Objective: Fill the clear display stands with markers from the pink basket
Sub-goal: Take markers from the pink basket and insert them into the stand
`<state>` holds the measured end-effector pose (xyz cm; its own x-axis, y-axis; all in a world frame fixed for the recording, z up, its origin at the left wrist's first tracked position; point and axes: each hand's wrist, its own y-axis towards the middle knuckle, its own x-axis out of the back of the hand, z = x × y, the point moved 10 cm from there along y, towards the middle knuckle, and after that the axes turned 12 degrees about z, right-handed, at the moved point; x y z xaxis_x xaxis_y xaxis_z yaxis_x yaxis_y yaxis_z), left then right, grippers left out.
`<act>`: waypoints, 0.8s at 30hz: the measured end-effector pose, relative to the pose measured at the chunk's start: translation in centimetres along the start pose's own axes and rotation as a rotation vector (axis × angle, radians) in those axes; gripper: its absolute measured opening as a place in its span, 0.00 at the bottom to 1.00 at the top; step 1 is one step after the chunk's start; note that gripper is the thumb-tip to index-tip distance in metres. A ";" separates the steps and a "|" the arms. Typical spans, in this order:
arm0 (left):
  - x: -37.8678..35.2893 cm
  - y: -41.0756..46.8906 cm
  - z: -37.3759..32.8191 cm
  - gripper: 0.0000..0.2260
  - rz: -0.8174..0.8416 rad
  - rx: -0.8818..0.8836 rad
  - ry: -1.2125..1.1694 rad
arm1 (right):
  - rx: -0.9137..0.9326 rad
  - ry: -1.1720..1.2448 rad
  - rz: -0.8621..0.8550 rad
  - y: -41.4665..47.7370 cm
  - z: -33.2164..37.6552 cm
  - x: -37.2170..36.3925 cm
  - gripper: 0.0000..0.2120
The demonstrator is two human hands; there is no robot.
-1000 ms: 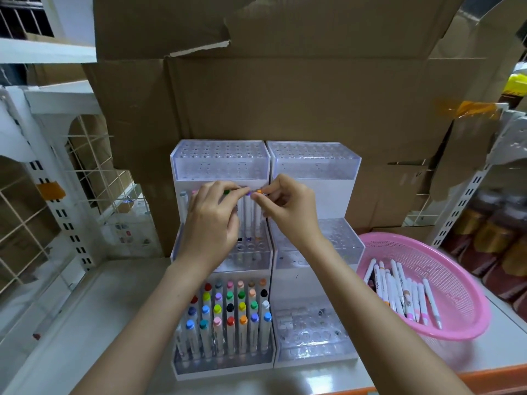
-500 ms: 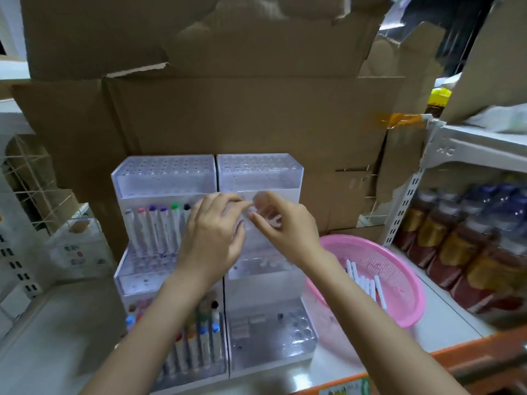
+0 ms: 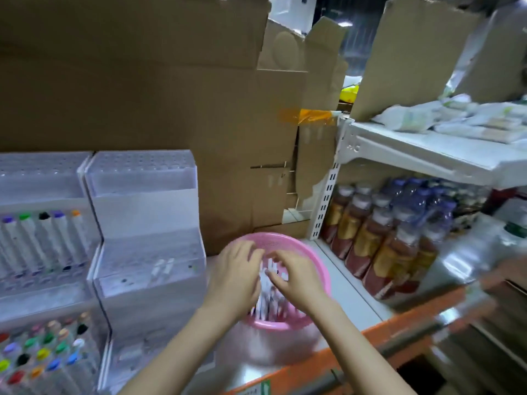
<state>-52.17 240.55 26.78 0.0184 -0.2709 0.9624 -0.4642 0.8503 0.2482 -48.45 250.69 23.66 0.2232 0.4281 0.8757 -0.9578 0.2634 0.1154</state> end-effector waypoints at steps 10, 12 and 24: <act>-9.6 2.6 0.3 0.27 0.456 0.185 -0.004 | -0.122 -0.114 0.236 1.8 -4.7 -4.2 0.16; -10.2 2.8 0.6 0.25 0.488 0.207 -0.049 | -0.132 -0.121 0.258 2.3 -4.8 -4.6 0.14; -10.3 2.4 2.4 0.17 0.393 0.344 -0.295 | -0.221 0.077 0.210 2.6 -6.5 -4.6 0.04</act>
<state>-55.60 244.29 17.22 -0.4366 -0.1215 0.8914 -0.6473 0.7306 -0.2174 -50.84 255.01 16.86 0.0460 0.5550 0.8306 -0.9236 0.3404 -0.1763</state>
